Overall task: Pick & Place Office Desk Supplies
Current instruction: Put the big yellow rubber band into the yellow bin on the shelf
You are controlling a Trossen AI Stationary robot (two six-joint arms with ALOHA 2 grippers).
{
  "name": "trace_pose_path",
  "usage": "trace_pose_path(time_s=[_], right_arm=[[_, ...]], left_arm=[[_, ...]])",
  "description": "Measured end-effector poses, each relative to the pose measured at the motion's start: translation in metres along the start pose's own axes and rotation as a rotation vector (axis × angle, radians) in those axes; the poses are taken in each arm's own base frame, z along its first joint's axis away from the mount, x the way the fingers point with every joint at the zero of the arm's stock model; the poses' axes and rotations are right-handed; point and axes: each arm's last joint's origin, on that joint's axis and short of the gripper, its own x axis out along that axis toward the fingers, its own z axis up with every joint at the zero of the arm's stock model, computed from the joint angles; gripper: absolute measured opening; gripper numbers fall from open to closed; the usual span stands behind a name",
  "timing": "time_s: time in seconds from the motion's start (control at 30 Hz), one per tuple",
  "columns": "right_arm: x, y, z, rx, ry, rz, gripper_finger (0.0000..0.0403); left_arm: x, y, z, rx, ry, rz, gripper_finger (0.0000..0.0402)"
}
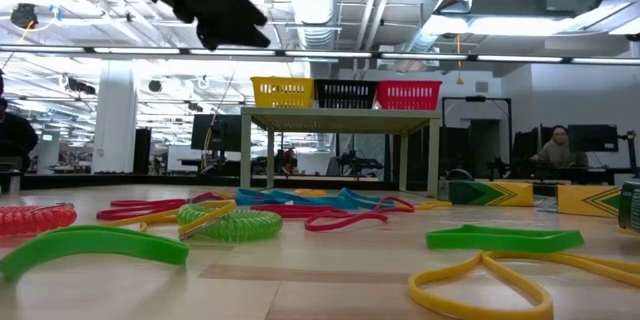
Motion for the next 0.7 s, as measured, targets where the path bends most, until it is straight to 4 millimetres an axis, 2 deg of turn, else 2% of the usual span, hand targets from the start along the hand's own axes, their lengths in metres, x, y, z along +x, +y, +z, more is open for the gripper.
trace_pose_path(time_s=[0.13,0.3,0.43,0.57,0.7], right_arm=[[0.000,0.001,-0.002,-0.010,0.021,0.037,0.0108],[0.000,0.002,-0.002,-0.011,0.030,0.081,0.0108],[0.000,0.002,-0.002,-0.011,0.032,0.091,0.0108],[0.000,0.003,-0.003,-0.015,0.039,0.099,0.0108],[0.000,0.003,-0.006,-0.028,0.063,0.108,0.0108]], left_arm=[[0.016,-0.003,-0.012,0.068,0.076,-0.029,0.0239],[0.034,-0.006,-0.028,0.116,0.164,-0.030,0.0272],[0.050,0.005,-0.040,0.096,0.235,0.057,0.0290],[0.064,0.021,-0.053,0.073,0.299,0.168,0.0291],[0.076,0.034,-0.065,0.051,0.363,0.191,0.0290]])
